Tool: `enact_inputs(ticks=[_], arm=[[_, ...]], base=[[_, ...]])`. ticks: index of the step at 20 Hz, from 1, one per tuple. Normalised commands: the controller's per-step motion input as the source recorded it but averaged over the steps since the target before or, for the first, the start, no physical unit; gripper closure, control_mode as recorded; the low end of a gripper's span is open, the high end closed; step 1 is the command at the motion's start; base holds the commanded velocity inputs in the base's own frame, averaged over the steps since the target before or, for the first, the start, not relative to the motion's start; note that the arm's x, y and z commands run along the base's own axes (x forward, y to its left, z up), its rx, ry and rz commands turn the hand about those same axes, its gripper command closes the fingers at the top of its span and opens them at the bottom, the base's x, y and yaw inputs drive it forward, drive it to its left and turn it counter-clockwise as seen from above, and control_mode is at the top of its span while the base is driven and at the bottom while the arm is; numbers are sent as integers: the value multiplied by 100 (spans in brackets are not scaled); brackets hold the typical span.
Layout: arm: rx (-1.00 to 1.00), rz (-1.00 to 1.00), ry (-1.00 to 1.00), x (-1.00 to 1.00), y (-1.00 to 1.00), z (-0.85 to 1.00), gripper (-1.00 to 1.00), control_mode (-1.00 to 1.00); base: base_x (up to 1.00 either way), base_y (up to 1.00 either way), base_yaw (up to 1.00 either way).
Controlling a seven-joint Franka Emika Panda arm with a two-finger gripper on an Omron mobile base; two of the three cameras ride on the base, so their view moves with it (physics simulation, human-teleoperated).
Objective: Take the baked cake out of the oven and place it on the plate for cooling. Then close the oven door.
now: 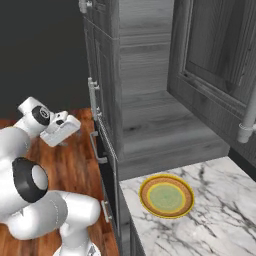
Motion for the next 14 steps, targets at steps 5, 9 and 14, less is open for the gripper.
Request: enact_inputs(ticks=[5,9,14], arm=[[-37,0,25,99,24,-73,-100,-100],[-31,0,29,80,2,-59,-100,-100],[-32,-2,21,63,4,-70,-100,-100]], base=[[0,0,0],[0,0,0],[0,0,0]])
